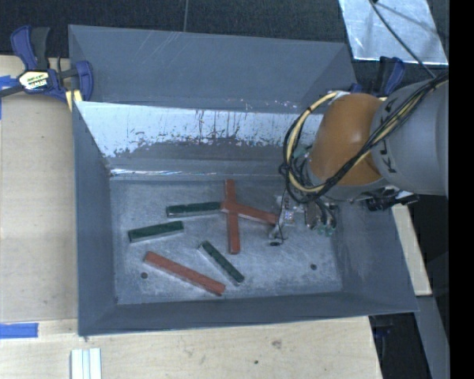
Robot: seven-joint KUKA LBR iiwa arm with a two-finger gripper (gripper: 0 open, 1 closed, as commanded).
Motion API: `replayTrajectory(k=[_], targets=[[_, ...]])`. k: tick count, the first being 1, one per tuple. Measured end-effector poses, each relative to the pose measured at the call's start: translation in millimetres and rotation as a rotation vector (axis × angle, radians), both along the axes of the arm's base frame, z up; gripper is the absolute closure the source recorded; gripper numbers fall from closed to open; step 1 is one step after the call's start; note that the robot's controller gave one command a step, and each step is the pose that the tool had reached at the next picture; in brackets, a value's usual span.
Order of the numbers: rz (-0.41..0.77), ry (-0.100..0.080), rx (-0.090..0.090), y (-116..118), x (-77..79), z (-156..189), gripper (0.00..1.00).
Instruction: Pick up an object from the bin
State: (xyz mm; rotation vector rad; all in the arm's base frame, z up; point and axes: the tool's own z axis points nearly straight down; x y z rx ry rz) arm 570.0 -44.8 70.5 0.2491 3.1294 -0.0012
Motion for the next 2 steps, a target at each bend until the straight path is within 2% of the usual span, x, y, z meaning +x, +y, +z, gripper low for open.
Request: replayTrajectory(k=[1,2], targets=[[-0.014,-0.005,0.0,-6.0,2.8,37.7,1.0],[0.244,0.003,0.001,-23.1,-15.4,13.3,1.0]])
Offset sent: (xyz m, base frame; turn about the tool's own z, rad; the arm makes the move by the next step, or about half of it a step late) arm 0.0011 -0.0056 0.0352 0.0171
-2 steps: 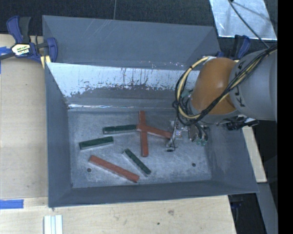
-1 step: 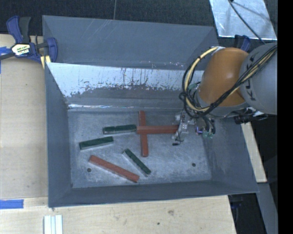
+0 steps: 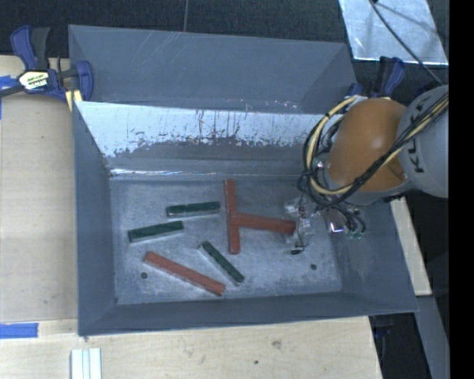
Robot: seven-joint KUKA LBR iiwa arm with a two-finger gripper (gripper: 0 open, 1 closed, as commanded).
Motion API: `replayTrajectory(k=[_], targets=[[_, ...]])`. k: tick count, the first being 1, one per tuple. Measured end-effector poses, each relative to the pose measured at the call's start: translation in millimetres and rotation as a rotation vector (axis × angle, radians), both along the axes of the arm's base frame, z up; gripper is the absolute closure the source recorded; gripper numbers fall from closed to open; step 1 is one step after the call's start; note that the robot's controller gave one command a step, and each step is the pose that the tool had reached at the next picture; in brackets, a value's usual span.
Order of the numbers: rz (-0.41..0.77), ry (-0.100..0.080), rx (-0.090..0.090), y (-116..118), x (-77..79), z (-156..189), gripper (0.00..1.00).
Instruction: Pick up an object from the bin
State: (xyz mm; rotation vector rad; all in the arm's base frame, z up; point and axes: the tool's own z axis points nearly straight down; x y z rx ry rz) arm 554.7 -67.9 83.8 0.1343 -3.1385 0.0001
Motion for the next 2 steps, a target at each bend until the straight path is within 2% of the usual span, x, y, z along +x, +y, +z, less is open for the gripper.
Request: replayTrajectory(k=[1,2], targets=[[0.001,-0.002,0.0,0.4,0.6,0.7,0.0],[0.003,-0.002,0.0,0.5,0.7,0.8,1.0]])
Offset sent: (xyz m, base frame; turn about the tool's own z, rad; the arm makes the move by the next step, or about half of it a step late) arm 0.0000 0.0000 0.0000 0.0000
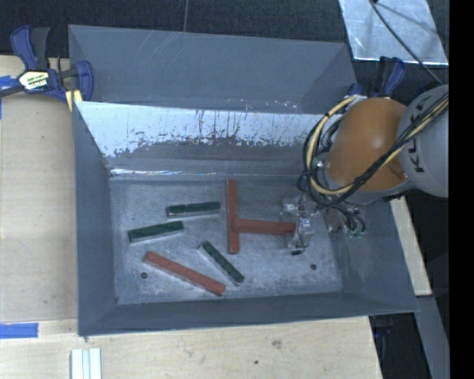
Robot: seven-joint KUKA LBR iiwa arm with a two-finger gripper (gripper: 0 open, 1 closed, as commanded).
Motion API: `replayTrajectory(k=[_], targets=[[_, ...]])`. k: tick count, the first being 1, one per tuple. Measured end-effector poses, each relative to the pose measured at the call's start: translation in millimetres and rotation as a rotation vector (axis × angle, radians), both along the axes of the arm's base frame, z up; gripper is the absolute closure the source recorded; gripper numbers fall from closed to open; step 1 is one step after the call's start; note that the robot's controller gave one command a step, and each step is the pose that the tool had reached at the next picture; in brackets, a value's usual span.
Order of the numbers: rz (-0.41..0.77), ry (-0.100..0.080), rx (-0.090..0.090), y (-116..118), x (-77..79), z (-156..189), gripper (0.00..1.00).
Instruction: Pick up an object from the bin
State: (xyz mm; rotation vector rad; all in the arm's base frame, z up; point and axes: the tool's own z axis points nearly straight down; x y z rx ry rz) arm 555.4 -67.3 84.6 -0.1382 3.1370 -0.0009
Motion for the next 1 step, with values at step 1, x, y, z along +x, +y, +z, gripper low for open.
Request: replayTrajectory(k=[1], targets=[[0.08,-0.005,-0.001,2.4,-8.0,35.7,1.0]])
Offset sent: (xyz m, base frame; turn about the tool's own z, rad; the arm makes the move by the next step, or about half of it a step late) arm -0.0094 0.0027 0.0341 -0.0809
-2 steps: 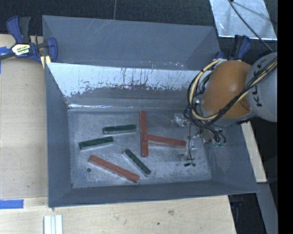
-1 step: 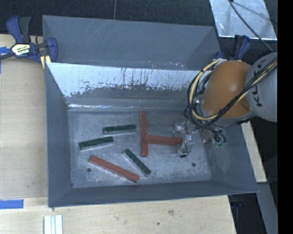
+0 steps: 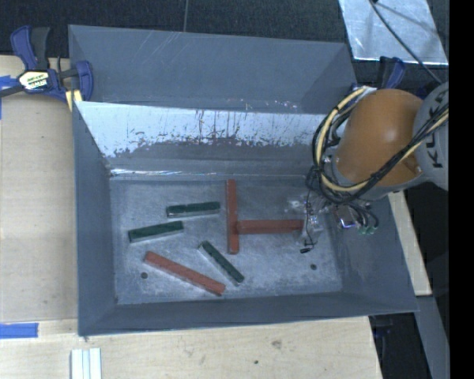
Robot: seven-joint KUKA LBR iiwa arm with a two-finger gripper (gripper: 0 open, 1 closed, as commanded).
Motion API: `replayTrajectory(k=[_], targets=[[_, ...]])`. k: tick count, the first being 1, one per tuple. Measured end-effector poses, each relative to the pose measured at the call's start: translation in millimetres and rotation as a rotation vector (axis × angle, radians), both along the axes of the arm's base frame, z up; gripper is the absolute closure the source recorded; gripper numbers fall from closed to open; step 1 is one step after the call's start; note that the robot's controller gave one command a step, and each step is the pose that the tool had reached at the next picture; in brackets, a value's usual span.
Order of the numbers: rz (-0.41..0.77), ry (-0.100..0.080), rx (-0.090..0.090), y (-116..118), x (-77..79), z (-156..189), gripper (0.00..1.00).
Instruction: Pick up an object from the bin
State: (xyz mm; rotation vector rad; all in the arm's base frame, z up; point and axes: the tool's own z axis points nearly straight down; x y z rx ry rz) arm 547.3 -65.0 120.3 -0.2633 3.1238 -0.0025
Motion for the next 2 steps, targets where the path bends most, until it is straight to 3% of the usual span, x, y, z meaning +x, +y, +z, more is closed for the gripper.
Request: replayTrajectory(k=[1,2], targets=[[0.324,-0.001,-0.001,-5.1,-12.3,19.8,1.0],[0.418,-0.002,-0.002,16.5,-41.9,89.4,1.0]])
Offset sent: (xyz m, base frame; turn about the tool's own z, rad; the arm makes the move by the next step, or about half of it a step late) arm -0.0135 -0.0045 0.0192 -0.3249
